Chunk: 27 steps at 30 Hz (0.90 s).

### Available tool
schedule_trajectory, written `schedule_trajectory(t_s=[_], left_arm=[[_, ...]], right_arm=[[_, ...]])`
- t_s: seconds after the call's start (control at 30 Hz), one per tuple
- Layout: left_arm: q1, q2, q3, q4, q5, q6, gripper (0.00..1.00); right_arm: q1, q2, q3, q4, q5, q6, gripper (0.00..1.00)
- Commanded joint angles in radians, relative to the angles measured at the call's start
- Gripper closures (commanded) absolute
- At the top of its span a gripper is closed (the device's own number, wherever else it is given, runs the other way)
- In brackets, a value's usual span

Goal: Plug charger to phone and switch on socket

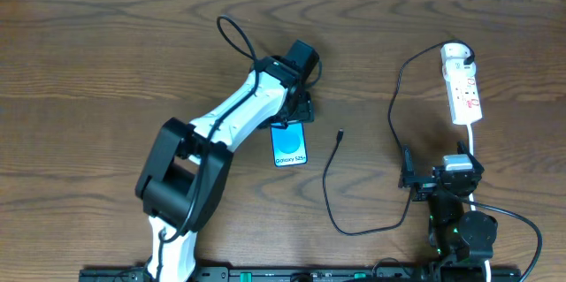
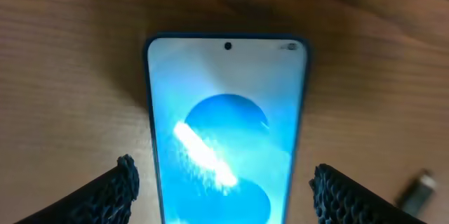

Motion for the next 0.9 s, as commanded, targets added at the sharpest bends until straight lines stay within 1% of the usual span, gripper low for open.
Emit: schedule_trajectory(t_s=[0.0,0.13,0.27,0.43,0.67,0.8,0.83,0.87], left_arm=[[0.004,0.053,-0.011,0.0,-0.028,0.012,0.09],[0.004,0.059,-0.011,-0.006,-0.02,0.011,0.01],[0.002,0.062,-0.013,-0.005,-0.021,0.011,0.02],[-0.011,0.093,-0.016,0.01,-0.042,-0.047,0.02],[-0.042,0.138,-0.016,0.026,-0.043,-0.048,0.02],[-0.044,0.138,-0.016,0.022,-0.043,-0.05,0.0],[-0.044,0.138,-0.016,0.021,-0.043,-0.05,0.02],[-0.044,0.138,-0.016,0.018,-0.043,-0.054,0.05]], right_arm=[[0.01,-0.002,0.0,-0.004,0.004,-0.01,0.01],[0.01,-0.002,0.0,-0.004,0.004,-0.01,0.01],[0.01,-0.002,0.0,-0.004,0.004,-0.01,0.01],[0.01,-0.002,0.0,-0.004,0.003,-0.01,0.01],[0.01,-0.002,0.0,-0.004,0.004,-0.01,0.01],[0.01,-0.002,0.0,-0.004,0.004,-0.01,0.01],[0.01,-0.002,0.0,-0.004,0.004,-0.01,0.01],[0.01,-0.002,0.0,-0.004,0.004,-0.01,0.01]])
